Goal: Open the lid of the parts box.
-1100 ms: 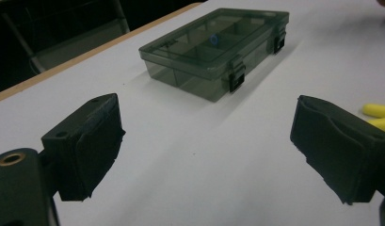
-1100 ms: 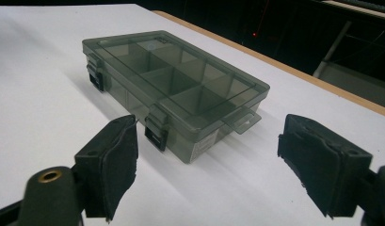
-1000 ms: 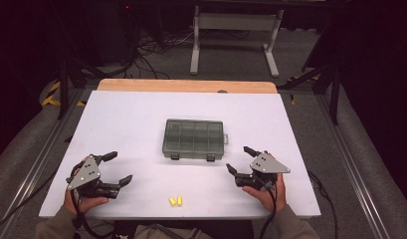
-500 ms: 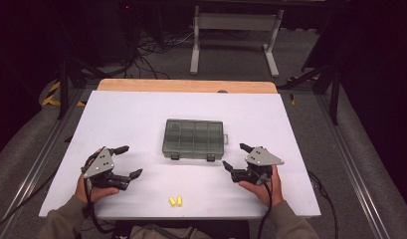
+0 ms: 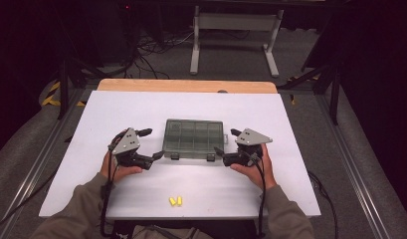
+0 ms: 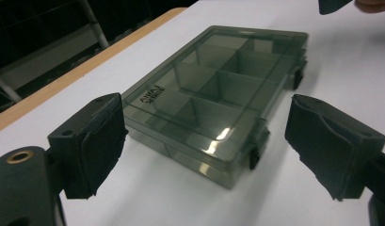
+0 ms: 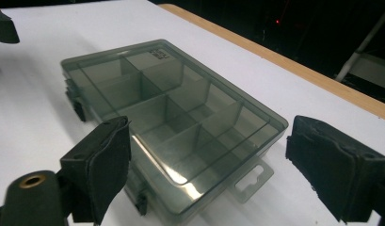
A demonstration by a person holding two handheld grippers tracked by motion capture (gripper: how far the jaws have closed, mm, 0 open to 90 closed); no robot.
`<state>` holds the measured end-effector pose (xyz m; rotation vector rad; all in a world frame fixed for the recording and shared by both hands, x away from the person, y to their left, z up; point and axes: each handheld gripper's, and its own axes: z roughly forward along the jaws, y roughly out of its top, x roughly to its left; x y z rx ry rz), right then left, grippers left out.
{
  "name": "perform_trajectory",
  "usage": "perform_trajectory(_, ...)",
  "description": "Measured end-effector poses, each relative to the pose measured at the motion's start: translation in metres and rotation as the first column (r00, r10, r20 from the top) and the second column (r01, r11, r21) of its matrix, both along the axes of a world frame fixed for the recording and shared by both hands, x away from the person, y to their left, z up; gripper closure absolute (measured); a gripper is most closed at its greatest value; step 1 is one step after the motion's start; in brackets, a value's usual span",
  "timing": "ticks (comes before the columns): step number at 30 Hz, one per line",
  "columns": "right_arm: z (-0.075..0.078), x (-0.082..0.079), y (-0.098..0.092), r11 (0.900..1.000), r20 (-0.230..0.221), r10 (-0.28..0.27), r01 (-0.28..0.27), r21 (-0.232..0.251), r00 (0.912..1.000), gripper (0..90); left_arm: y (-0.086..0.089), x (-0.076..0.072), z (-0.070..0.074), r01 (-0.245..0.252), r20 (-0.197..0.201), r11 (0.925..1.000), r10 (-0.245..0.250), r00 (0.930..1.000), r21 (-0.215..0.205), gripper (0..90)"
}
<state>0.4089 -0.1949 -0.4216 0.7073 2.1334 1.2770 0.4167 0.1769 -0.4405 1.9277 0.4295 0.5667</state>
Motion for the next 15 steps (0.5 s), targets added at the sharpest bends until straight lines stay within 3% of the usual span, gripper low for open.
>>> perform_trajectory(2,0.000,0.005,0.004,1.000,-0.012,0.009,-0.009,-0.001,0.9999,14.6,-0.005,0.007,-0.001,0.003,-0.017,0.9999,-0.003,0.9999,-0.011,13.9)
perform_trajectory(5,0.000,0.010,0.010,1.000,-0.024,0.003,-0.004,-0.029,0.9997,14.6,-0.013,0.015,-0.005,0.000,-0.044,1.0000,0.000,0.9990,0.004,13.7)
perform_trajectory(11,-0.007,0.006,0.009,0.999,-0.074,0.037,-0.040,-0.034,0.9966,15.9,-0.019,0.018,-0.017,0.019,-0.122,0.9978,-0.011,0.9925,0.064,15.6)
perform_trajectory(15,-0.015,0.001,0.007,0.995,-0.121,0.038,-0.049,-0.086,0.9919,21.6,-0.018,0.018,-0.025,0.019,-0.165,0.9940,-0.001,0.9863,0.108,22.3)
